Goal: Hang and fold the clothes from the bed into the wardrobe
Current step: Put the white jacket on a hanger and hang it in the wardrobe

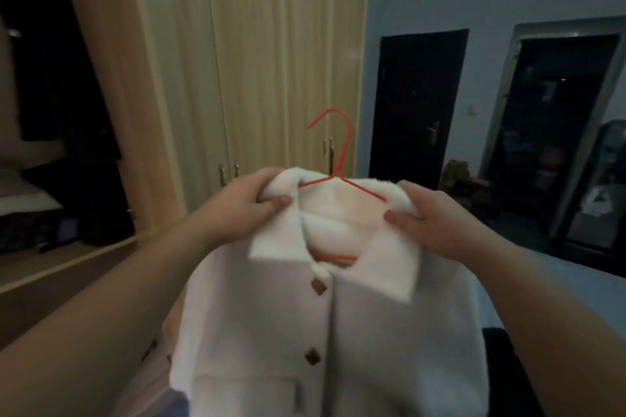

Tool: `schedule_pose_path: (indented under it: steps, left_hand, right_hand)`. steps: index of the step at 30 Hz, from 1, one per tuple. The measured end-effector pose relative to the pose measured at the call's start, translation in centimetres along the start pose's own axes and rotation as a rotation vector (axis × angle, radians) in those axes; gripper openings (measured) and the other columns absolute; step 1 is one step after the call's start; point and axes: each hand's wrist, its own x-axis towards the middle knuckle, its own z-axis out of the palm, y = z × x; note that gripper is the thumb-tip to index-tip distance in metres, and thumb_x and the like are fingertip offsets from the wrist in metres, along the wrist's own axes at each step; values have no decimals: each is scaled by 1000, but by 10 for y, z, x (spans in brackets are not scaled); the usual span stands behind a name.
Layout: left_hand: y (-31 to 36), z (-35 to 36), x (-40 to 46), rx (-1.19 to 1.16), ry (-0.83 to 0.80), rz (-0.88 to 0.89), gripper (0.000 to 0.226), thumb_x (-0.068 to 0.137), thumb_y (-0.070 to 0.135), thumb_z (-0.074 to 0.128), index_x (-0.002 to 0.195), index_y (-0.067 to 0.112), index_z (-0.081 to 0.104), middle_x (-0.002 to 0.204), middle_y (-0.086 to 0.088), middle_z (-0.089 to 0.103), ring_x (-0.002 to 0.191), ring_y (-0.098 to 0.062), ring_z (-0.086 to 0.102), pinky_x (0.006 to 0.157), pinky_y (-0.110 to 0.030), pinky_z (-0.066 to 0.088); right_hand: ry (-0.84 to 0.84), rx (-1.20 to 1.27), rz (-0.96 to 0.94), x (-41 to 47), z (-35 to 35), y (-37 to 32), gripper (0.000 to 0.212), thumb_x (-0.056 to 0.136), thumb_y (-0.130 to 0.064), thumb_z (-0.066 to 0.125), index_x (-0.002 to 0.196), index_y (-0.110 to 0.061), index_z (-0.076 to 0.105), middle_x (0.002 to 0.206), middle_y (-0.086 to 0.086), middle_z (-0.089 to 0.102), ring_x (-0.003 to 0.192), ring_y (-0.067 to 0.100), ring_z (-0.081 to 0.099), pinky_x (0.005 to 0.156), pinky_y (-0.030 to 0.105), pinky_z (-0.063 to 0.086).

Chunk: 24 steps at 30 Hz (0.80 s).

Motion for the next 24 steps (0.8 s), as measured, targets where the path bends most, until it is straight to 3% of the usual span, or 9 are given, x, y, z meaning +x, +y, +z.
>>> schedule_pose_path:
  steps: [4, 8, 11, 17, 22, 24]
  left_hand:
    - [-29, -35, -24, 20, 68, -136, 31, 95, 30, 63, 124, 39, 55, 113, 11, 62, 105, -9, 57, 83, -22, 41]
    - [-63, -79, -56, 103, 126, -200, 35, 88, 52, 57, 122, 57, 48, 117, 20, 63, 110, -7, 59, 95, -37, 49]
    - [-88, -113, -74, 156, 157, -230, 39, 90, 52, 57, 127, 53, 47, 117, 22, 63, 109, -5, 60, 93, -39, 51]
    - [-149, -184, -110, 291, 249, -238, 25, 97, 39, 56, 119, 45, 46, 103, 26, 57, 95, 1, 57, 73, -26, 44]
    - [-224, -257, -148, 312, 301, -274, 27, 97, 37, 56, 119, 47, 44, 108, 34, 51, 98, 1, 53, 84, -33, 45]
    - [-255, -291, -159, 326, 323, -278, 28, 95, 41, 55, 120, 47, 44, 111, 30, 52, 103, -3, 55, 89, -38, 47]
  right_hand:
    - [-42, -25, -48, 26, 31, -34, 22, 93, -43, 62, 113, -36, 56, 98, -6, 67, 87, 11, 63, 80, 40, 54]
    - [-53, -173, -184, 50, 61, -76, 31, 90, -56, 54, 110, -32, 57, 92, -6, 67, 87, 17, 65, 78, 41, 53]
    - [-42, -175, -276, 65, 83, -116, 37, 91, -54, 57, 115, -26, 60, 97, -3, 70, 92, 20, 66, 80, 38, 52]
    - [-157, -38, -386, 116, 139, -211, 28, 90, -48, 62, 115, -35, 58, 102, -12, 69, 93, 12, 65, 82, 37, 52]
    - [-268, -8, -485, 165, 207, -311, 62, 75, -70, 52, 123, -31, 59, 110, -13, 69, 100, 6, 64, 90, 36, 51]
    - [-284, 48, -503, 186, 234, -349, 57, 73, -69, 52, 118, -36, 62, 109, -18, 70, 99, 0, 64, 91, 35, 52]
